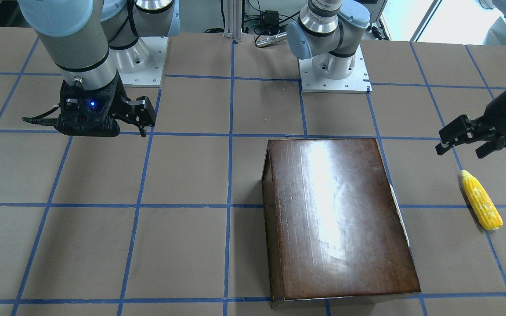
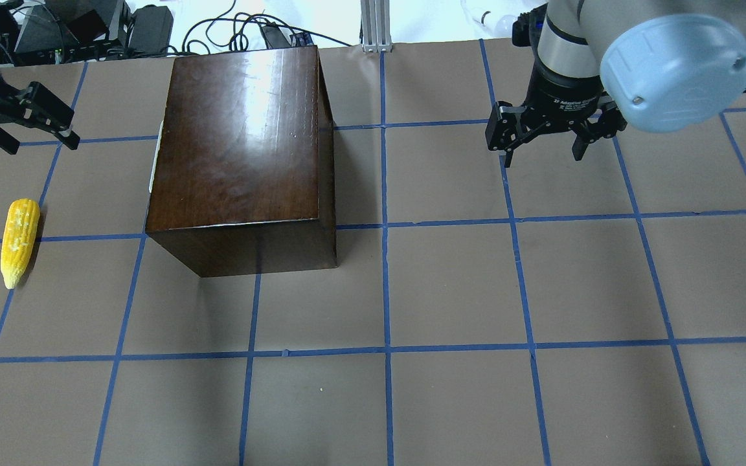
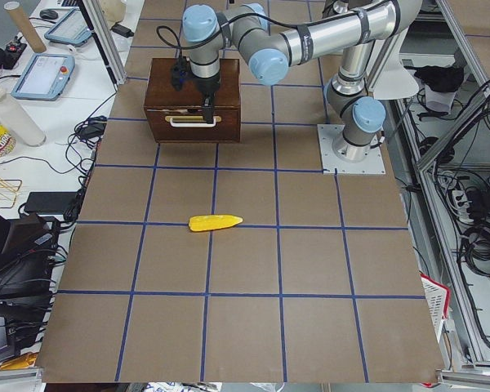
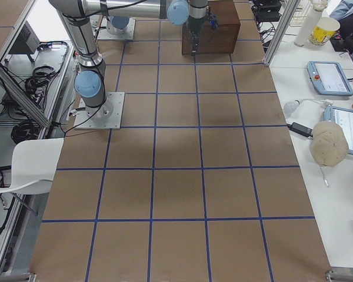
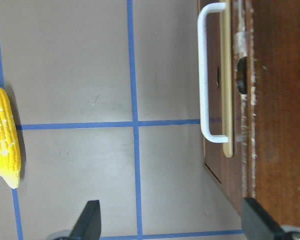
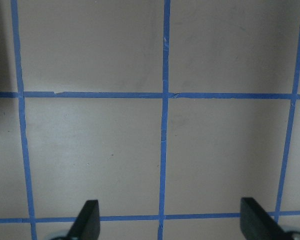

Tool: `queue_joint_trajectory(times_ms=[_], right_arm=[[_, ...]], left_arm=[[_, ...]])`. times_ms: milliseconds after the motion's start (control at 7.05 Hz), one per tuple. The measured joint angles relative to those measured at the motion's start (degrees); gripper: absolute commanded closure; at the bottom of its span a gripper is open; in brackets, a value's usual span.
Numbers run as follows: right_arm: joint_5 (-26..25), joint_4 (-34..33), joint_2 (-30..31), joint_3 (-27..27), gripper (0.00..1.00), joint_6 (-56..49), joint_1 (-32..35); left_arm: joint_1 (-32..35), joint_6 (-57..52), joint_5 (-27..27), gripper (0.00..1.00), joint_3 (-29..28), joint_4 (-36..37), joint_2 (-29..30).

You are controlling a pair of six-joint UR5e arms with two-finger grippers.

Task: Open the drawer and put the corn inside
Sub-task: 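Swing the left gripper around to the white drawer handle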

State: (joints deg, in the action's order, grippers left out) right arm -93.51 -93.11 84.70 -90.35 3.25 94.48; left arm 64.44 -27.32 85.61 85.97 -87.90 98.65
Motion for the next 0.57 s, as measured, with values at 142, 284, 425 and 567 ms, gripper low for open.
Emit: queue_joint_trajectory(times_ms=[142, 284, 425, 567], right_arm=[[0.0, 0.0, 0.0, 0.0, 0.0, 0.0, 0.0], [0.0, 0.0, 0.0, 0.0, 0.0, 0.0, 0.0], [0.1, 0.0, 0.0, 0.0, 0.0, 0.0, 0.0], [0.1, 0.0, 0.0, 0.0, 0.0, 0.0, 0.0]], left_arm=[[-0.6, -0.8, -1.7, 0.0, 0.1, 1.8, 1.8], [-0.8, -1.0, -3.2, 0.0, 0.4, 3.9, 3.8], [-0.8, -0.9, -5.7, 0.0, 0.5, 5.3, 5.7], [-0.8, -0.7, -8.5, 0.0, 0.5, 6.3, 7.4]])
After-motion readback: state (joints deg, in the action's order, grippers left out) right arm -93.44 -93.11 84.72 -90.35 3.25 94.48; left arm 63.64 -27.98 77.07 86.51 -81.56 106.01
